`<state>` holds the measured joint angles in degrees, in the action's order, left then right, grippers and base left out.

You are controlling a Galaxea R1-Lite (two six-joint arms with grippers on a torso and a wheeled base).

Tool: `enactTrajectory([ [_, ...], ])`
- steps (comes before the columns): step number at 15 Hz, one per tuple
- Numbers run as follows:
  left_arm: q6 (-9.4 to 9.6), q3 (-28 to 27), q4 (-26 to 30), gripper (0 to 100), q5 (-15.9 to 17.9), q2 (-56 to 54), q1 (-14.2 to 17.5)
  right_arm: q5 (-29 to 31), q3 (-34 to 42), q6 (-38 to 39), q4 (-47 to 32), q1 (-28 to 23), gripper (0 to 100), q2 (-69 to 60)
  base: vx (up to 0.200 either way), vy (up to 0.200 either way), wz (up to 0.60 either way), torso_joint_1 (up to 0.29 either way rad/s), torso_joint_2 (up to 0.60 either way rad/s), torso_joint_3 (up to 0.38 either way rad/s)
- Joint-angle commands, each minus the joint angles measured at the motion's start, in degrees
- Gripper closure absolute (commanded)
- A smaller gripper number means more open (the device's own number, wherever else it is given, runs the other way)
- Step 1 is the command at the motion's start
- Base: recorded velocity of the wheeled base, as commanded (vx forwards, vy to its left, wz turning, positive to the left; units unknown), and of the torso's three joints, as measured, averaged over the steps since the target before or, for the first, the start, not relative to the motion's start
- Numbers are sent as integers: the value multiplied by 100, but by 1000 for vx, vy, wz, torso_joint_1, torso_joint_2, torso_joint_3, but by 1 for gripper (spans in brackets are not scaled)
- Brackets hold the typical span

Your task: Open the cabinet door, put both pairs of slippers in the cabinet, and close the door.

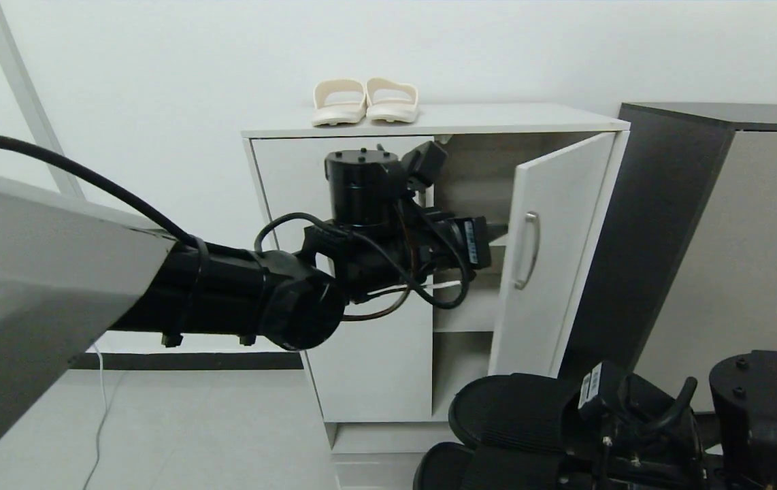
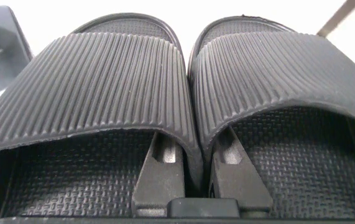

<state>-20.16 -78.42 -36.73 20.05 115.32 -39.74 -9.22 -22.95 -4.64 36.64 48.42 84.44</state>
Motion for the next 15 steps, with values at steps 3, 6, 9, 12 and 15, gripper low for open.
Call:
enactTrajectory([
  [3,12,-6,-45,100,-28,-36,-86,8,10,-1,1,45,100,-25,-200,0,0,2,2,4],
  [6,30,538,-133,100,-28,-484,292,25,-16,7,18,-34,100,-16,0,0,0,0,0,0],
  [9,48,2164,-792,100,-28,-1706,529,43,-113,16,18,-430,100,90,0,0,0,0,0,0],
  [12,48,3861,-845,100,-28,-3341,749,43,-157,25,62,-509,100,107,0,0,0,0,0,0],
  [15,127,5047,-317,100,-107,-5081,1047,43,-174,25,62,-535,100,116,0,0,0,0,0,0],
])
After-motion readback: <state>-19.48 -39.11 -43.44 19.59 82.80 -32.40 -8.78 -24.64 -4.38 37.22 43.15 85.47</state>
